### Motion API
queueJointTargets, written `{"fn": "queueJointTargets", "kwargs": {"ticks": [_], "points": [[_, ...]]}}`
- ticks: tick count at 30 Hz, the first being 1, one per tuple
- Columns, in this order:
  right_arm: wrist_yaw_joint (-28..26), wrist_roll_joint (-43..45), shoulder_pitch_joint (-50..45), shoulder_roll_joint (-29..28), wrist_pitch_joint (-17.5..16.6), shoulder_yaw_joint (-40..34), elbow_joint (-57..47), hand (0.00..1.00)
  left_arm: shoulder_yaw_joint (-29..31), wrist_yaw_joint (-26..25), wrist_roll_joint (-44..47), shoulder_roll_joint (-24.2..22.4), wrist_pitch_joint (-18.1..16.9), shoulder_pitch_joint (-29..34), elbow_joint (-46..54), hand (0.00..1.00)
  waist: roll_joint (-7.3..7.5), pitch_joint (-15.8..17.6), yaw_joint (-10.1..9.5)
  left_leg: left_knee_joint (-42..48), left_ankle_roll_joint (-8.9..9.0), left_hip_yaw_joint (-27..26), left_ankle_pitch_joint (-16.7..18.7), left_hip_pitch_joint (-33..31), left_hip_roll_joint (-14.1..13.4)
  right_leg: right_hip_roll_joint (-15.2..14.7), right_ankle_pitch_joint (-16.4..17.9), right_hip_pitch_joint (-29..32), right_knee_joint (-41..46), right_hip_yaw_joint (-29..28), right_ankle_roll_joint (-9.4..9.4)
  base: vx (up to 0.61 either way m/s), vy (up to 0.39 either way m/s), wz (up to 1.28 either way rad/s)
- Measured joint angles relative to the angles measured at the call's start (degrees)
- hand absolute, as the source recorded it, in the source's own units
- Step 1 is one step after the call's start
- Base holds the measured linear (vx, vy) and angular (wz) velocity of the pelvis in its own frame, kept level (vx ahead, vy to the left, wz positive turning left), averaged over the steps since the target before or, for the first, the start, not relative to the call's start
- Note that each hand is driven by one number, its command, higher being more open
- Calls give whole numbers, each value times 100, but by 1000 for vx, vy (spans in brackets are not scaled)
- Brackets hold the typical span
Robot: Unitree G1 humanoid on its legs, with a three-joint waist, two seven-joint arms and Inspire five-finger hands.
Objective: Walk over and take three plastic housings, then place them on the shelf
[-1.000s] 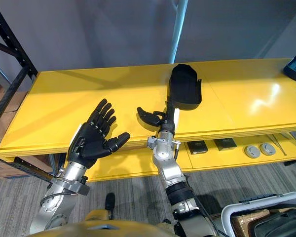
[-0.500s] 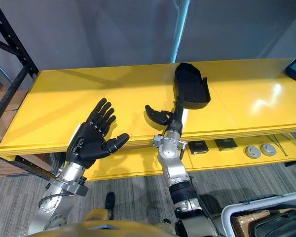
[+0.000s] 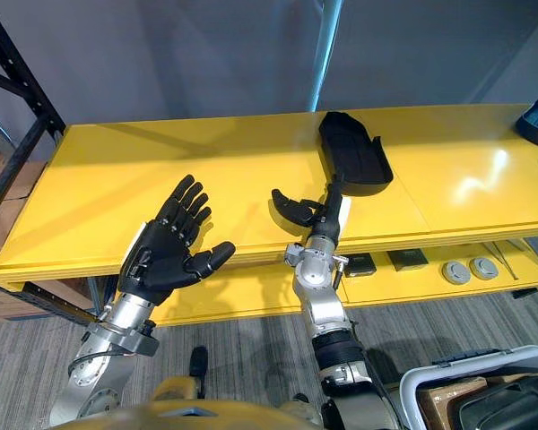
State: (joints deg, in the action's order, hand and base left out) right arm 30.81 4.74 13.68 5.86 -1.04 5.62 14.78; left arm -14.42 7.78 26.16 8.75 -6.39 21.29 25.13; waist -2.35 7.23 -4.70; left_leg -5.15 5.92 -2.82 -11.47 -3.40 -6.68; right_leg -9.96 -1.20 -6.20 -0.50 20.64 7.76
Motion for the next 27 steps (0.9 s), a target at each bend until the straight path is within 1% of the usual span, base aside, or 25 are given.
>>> {"fn": "queueJointTargets", "kwargs": {"ticks": [2, 3, 7, 13, 15, 17, 18, 21, 23, 25, 26, 27], "points": [[-43, -41, -36, 0, -50, -8, -9, 100, 19, 10, 0, -1, 0, 0, 0, 100, 1, 0, 2, 0, 4, -6, 2, 0, -1, 1, -4, 0, -6, -3, -6, 0, 0, 0], [-62, -219, -88, 0, -52, -8, -54, 100, 32, 22, 0, -1, 0, 0, 0, 100, 0, 0, -3, 0, 7, -8, 3, 0, 0, 1, -9, -1, -11, -3, -13, 0, 0, 0], [-169, -416, -202, 0, -51, -6, -182, 100, 141, 36, -2, -21, 11, 0, 0, 100, 4, 2, 7, 0, 16, -25, 11, 2, -2, 3, -17, -2, -13, -14, -18, 0, 0, 0], [-217, -439, -237, 0, -60, -3, -182, 100, 171, 64, -3, -89, 33, 3, 0, 100, 20, -3, 6, 0, 21, -37, 18, 7, -3, 3, -19, -2, -13, -25, -20, 0, 0, 0], [-335, -438, -305, 1, -115, -6, -211, 100, 173, 95, -5, -97, 34, 10, 0, 100, 33, -8, 7, -1, 21, -53, 24, 12, -6, 3, -16, 2, -31, -38, -17, -6, -7, -2], [-574, -434, -461, 2, -254, 3, -331, 100, 179, 124, -6, -101, 34, 43, 6, 100, 56, -22, 16, -1, 20, -73, 34, 13, -7, 3, -10, 6, -54, -53, -7, -9, -17, -5], [-639, -432, -527, 2, -270, 14, -406, 100, 183, 135, -7, -102, 34, 72, 16, 100, 64, -27, 18, -1, 19, -81, 39, 12, -8, 3, -10, 12, -58, -57, -7, 5, -18, -6], [-1179, -389, -989, 21, -424, 51, -850, 100, 251, 226, -4, -102, 33, 126, 22, 100, 111, -55, 15, -1, 13, -125, 74, 15, -13, 3, -16, 28, -72, -86, -16, 17, -13, -7], [-1645, -365, -1333, 77, -529, 94, -1300, 100, 413, 279, 49, -106, 6, 108, 23, 100, 128, -66, 33, 0, 37, -258, 100, 60, -33, 2, -21, 68, -68, -221, -22, 32, -9, -26], [-1763, -128, -1464, 92, -672, 90, -1487, 100, 495, 427, 226, -105, -16, 68, 23, 100, 146, -82, 52, 1, 31, -368, 105, 96, -59, 11, -27, 107, -52, -325, -23, 28, -12, -32], [-1809, 94, -1576, 90, -785, 74, -1633, 100, 489, 540, 306, -114, -59, 8, 23, 100, 163, -93, 82, 2, 28, -459, 110, 137, -80, 19, -34, 126, -45, -408, -24, 35, -22, -43], [-1811, 131, -1722, 74, -849, 64, -1790, 100, 440, 647, 305, -119, -78, -80, 23, 100, 181, -105, 132, 2, 35, -560, 126, 210, -93, 23, -35, 129, -39, -537, -26, 33, -22, -41]]}}
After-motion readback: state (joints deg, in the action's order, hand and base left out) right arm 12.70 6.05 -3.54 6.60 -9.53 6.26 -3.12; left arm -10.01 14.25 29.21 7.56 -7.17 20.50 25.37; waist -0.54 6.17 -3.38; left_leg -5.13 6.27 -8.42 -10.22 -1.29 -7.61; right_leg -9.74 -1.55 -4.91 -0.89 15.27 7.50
